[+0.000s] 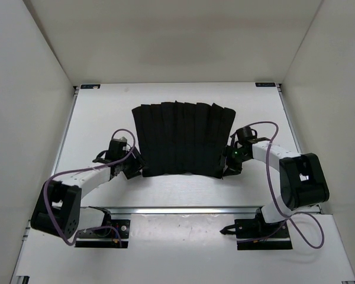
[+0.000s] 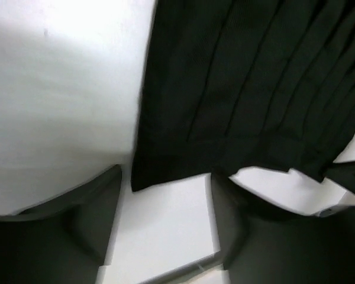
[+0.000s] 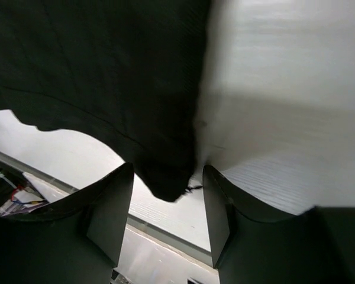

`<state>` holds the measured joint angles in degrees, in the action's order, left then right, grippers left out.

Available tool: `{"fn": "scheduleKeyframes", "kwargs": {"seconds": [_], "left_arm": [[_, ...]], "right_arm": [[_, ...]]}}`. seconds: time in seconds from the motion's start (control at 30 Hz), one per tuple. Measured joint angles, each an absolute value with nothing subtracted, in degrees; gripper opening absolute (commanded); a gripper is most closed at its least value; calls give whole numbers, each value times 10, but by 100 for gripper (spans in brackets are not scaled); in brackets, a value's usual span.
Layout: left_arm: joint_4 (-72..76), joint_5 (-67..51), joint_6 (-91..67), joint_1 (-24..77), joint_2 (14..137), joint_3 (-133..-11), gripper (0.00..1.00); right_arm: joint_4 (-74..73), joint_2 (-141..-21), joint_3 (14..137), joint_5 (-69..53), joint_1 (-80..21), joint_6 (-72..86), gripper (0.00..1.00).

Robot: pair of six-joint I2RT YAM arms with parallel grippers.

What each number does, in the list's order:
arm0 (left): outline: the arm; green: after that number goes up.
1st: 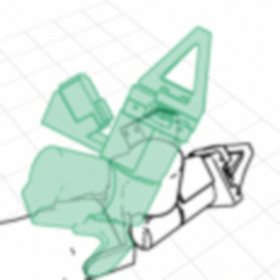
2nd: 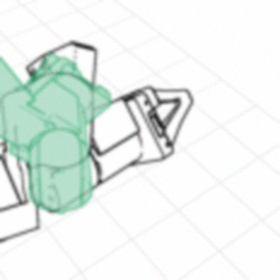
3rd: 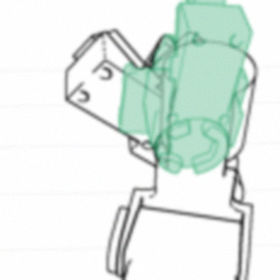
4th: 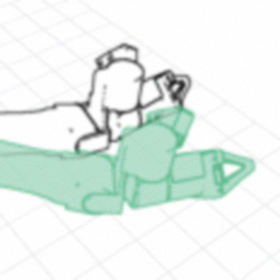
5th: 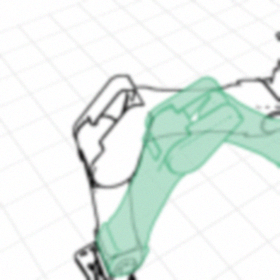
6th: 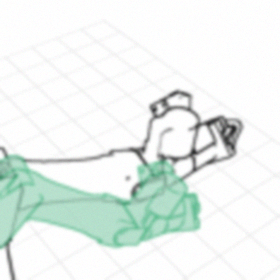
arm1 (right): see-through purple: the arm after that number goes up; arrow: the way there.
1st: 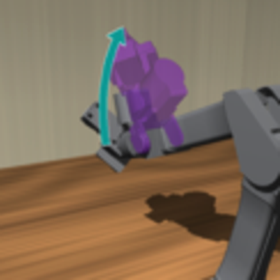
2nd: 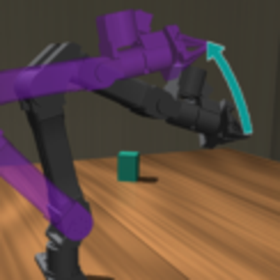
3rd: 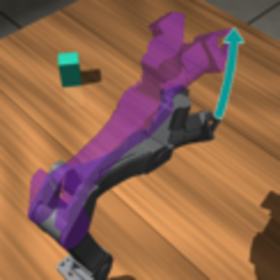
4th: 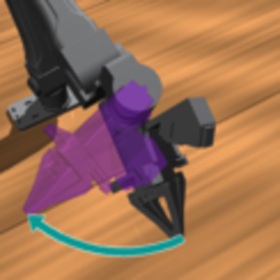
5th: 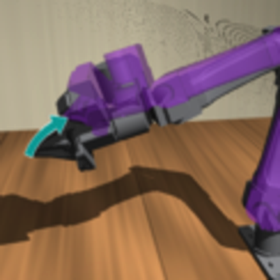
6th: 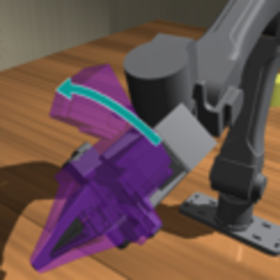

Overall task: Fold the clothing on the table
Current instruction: Fold the skirt

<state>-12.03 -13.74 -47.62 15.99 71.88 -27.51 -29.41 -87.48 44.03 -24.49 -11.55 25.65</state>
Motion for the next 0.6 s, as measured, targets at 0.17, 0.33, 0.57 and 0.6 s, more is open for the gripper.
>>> {"fn": "scheduleKeyframes", "kwargs": {"seconds": [0.17, 0.33, 0.57, 0.6], "left_arm": [[-95, -116, -483, 167, 782, -295, 0], [-88, -136, -484, 167, 821, -330, 0], [-120, -158, -468, 144, 774, -393, 0], [-126, -161, -464, 141, 756, -392, 0]], "right_arm": [[-258, -901, 445, -260, -136, 276, 0], [-279, -932, 485, -273, -126, 276, 0], [-321, -889, 573, -279, -72, 238, 0], [-329, -872, 571, -278, -73, 234, 0]]}}
